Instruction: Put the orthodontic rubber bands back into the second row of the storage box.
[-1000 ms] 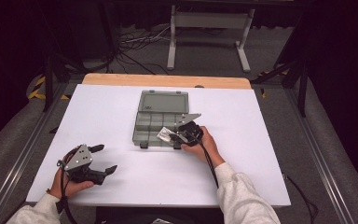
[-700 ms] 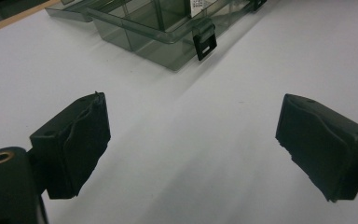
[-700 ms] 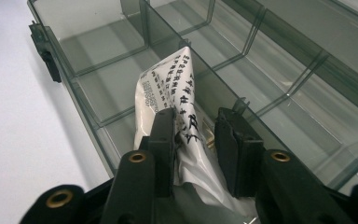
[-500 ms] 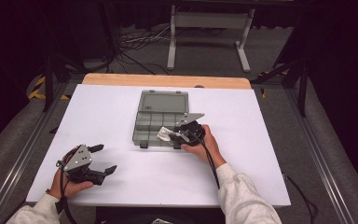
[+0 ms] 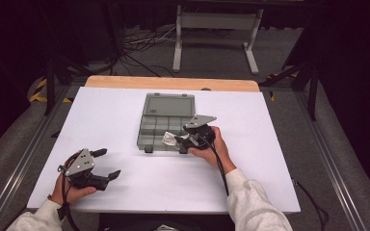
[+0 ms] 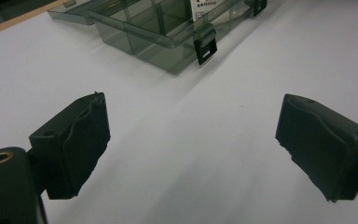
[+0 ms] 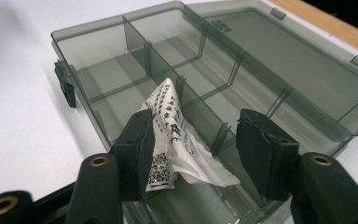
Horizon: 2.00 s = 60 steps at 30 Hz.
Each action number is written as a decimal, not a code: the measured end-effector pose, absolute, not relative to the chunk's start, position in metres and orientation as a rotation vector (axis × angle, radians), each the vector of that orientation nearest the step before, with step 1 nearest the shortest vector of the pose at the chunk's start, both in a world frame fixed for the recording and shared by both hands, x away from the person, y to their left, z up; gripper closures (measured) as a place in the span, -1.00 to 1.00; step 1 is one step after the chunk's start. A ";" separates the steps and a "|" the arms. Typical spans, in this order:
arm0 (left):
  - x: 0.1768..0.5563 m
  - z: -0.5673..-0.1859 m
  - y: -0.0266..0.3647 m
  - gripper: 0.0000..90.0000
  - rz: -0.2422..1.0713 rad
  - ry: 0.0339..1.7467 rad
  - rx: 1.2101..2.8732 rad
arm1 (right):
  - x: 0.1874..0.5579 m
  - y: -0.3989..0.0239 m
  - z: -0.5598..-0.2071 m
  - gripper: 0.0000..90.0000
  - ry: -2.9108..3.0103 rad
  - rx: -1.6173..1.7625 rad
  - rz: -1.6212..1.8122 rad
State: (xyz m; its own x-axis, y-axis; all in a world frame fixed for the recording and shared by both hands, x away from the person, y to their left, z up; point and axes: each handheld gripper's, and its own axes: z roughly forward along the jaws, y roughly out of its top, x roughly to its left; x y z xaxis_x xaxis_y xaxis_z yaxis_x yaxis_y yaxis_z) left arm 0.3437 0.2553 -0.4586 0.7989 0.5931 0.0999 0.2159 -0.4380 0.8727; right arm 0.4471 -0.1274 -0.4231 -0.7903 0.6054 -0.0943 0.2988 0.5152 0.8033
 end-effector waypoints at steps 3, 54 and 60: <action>0.343 -0.459 0.255 -0.78 0.494 0.602 2.019 | 0.443 -0.130 -0.417 -0.01 2.369 0.729 1.180; 0.343 -0.457 0.254 -0.76 0.509 0.607 2.011 | 0.392 -0.196 -0.389 -0.61 2.158 0.680 1.175; 0.343 -0.456 0.254 -0.73 0.517 0.616 1.997 | 0.388 -0.203 -0.392 -0.71 2.136 0.686 1.158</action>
State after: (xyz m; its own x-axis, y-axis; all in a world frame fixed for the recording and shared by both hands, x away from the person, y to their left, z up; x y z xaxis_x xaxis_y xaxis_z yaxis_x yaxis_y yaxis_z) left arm 0.3432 0.2543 -0.4561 0.7837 0.6120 0.1062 0.2106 -0.4226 0.8815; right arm 0.3875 -0.2029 -0.3916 -0.6815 0.6828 -0.2633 0.1522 0.4842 0.8616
